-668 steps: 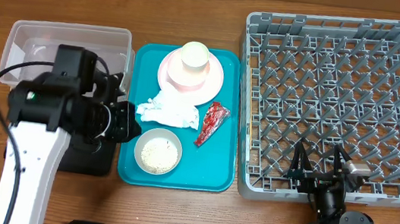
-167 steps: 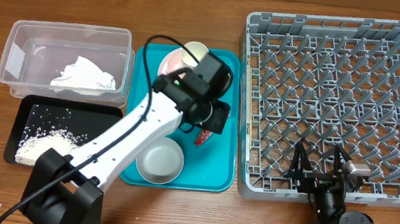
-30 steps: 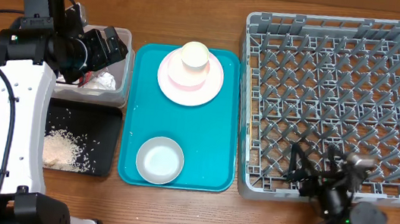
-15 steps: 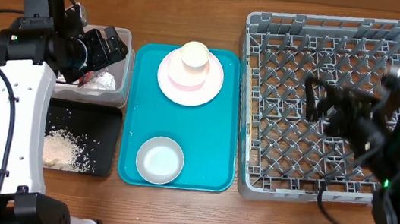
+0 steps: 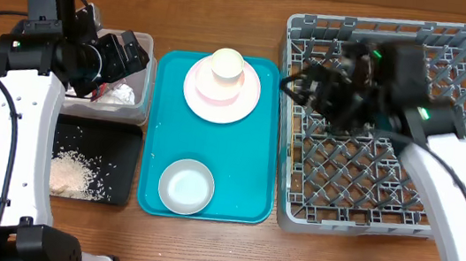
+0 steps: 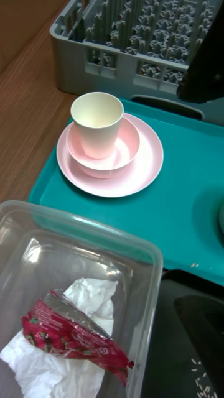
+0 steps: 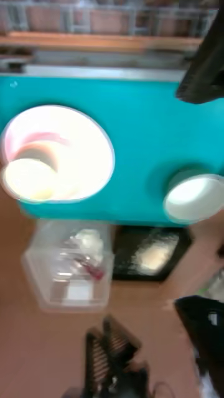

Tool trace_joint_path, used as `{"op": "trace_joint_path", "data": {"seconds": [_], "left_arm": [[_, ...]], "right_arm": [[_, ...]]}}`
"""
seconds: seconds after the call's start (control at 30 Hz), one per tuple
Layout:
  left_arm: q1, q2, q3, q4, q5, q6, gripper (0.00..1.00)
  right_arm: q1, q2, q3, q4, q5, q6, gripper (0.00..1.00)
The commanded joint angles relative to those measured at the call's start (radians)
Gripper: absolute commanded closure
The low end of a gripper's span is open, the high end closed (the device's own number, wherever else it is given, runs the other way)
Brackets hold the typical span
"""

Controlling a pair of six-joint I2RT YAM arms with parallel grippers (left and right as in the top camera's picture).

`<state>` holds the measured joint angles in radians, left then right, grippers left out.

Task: Sort waste into correct bins and load items into the dishwasher
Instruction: 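Reach the right gripper from the rack toward the cream cup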

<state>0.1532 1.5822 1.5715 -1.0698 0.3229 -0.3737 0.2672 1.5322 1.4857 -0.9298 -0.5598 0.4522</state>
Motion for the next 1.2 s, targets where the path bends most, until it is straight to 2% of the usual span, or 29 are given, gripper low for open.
{"op": "trace_joint_path", "data": {"seconds": [0.0, 0.07, 0.17, 0.43, 0.53, 0.57, 0.7, 0.87, 1.17], "left_arm": [[0.004, 0.002, 0.010, 0.001, 0.010, 0.011, 0.00], [0.004, 0.002, 0.010, 0.001, 0.010, 0.011, 0.00], [0.004, 0.002, 0.010, 0.001, 0.010, 0.011, 0.00], [0.004, 0.002, 0.010, 0.000, 0.010, 0.011, 0.00], [0.004, 0.002, 0.010, 0.000, 0.010, 0.011, 0.00], [0.004, 0.002, 0.010, 0.001, 0.010, 0.011, 0.00], [0.004, 0.002, 0.010, 0.000, 0.010, 0.011, 0.00], [0.004, 0.002, 0.010, 0.001, 0.010, 0.011, 0.00], [0.004, 0.002, 0.010, 0.001, 0.010, 0.011, 0.00]], "right_arm": [[0.090, 0.151, 0.298, -0.159, 0.222, -0.166, 0.01], [0.134, 0.250, 0.445, -0.237, 0.295, -0.219, 0.01], [0.180, 0.345, 0.573, -0.269, 0.380, -0.257, 0.01], [0.257, 0.453, 0.593, -0.188, 0.403, -0.400, 0.00], [0.280, 0.491, 0.592, -0.151, 0.403, -0.408, 0.02], [0.286, 0.501, 0.591, -0.139, 0.403, -0.408, 0.04], [0.307, 0.541, 0.589, -0.102, 0.414, -0.409, 0.32], [0.341, 0.574, 0.579, -0.024, 0.414, -0.408, 0.57], [0.378, 0.574, 0.468, 0.150, 0.522, -0.409, 0.62]]}}
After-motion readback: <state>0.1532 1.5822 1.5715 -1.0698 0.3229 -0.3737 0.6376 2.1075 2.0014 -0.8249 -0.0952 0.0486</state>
